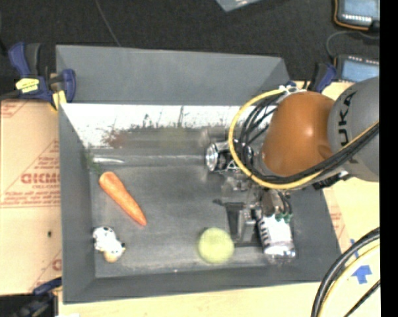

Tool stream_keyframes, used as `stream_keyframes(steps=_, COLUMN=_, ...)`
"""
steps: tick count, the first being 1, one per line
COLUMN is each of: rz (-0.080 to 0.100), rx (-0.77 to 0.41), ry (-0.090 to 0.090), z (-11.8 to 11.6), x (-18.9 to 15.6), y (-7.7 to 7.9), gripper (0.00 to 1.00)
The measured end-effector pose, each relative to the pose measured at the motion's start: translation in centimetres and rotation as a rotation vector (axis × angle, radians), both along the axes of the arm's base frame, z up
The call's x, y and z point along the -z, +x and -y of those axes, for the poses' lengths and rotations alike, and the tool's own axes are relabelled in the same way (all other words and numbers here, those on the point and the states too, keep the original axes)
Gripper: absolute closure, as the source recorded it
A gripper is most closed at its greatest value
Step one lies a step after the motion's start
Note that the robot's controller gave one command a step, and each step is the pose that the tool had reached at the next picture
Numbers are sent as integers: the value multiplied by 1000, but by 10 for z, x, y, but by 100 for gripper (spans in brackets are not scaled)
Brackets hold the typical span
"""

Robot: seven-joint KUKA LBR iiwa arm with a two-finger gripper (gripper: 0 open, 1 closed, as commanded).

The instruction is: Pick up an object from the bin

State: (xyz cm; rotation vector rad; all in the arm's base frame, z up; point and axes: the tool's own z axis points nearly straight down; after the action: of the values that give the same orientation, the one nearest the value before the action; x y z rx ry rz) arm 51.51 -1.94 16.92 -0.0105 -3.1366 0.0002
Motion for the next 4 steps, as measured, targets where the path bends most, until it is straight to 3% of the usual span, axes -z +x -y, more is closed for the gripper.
stream_keyframes(steps=1, rz=8, rx=0, ry=0, z=0, x=-4, y=2, gripper=0)
stream_keyframes(steps=2, rz=9, rx=-95, ry=0, z=16, x=34, y=-19, gripper=0)
stream_keyframes(steps=3, rz=10, rx=-227, ry=-2, z=-3, x=77, y=-28, gripper=0)
stream_keyframes(steps=4, rz=7, rx=-478, ry=0, z=18, x=99, y=-32, gripper=100)
